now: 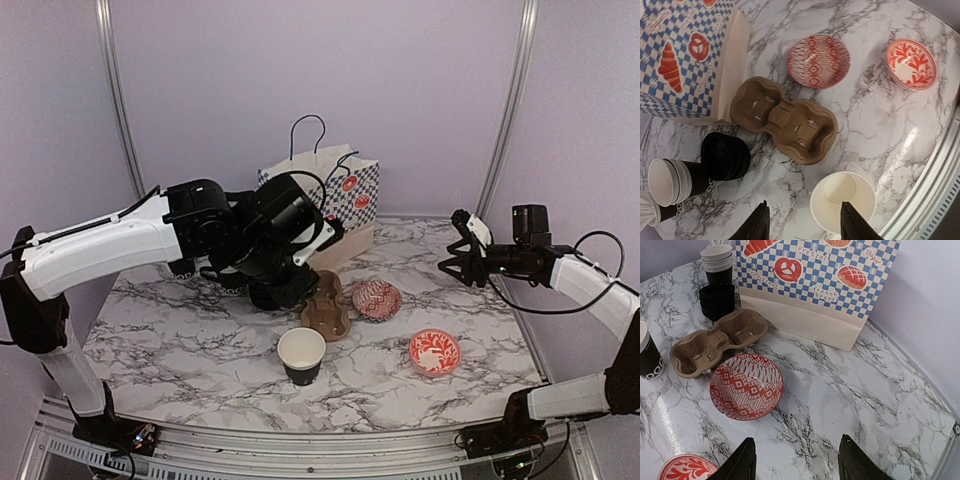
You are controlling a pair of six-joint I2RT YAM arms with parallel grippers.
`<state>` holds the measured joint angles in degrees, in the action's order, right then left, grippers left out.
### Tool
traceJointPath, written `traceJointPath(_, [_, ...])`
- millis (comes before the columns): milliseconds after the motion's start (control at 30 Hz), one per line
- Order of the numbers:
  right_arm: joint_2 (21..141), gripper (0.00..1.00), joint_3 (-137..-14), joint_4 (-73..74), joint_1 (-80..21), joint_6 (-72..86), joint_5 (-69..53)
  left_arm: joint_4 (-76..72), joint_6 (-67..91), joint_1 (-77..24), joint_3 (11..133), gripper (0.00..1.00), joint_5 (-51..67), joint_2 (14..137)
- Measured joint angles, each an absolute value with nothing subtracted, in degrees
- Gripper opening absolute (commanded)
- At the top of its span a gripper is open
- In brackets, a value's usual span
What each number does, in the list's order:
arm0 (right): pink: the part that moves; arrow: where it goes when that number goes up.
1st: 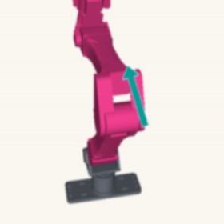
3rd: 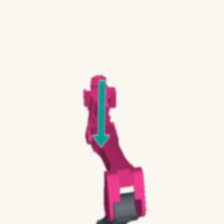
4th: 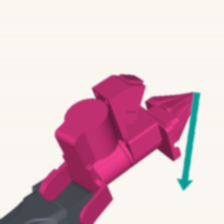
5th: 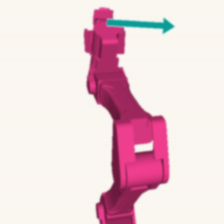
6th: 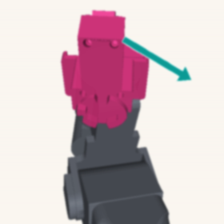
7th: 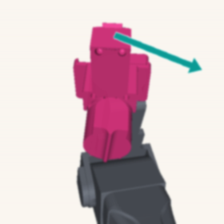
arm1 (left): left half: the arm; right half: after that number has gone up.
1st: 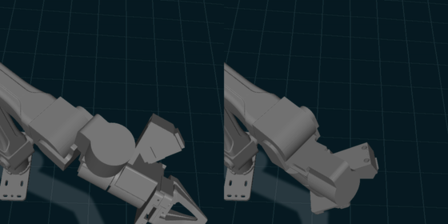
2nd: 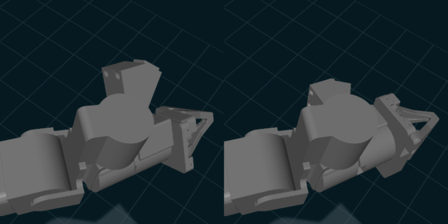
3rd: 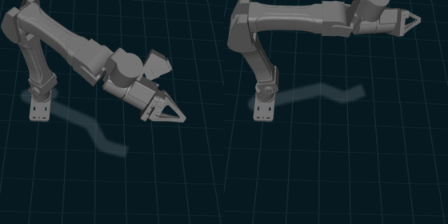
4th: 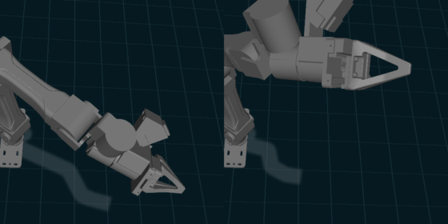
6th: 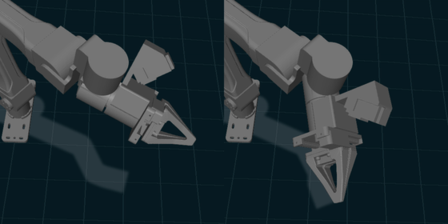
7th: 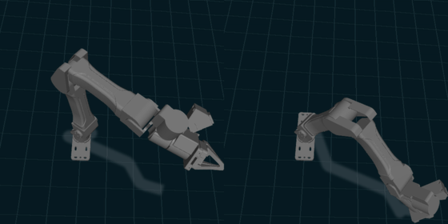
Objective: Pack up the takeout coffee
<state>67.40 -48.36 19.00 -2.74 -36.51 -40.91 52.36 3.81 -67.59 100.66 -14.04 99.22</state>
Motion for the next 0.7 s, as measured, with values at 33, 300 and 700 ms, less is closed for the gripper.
traceJointPath(33, [67.4,0.54,-48.4,19.0,-2.7,-36.5,-40.9,52.3,4.8,-66.7,101.2,0.49,-14.7,99.4])
traceJointPath(300, [67.6,0.53,-48.4,19.0,-2.7,-36.5,-40.9,52.8,8.9,-53.1,101.6,0.49,-15.6,107.5])
traceJointPath(700, [68.0,0.53,-48.4,19.4,-2.7,-36.7,-40.8,53.5,8.6,-47.7,107.7,0.47,-13.1,118.7])
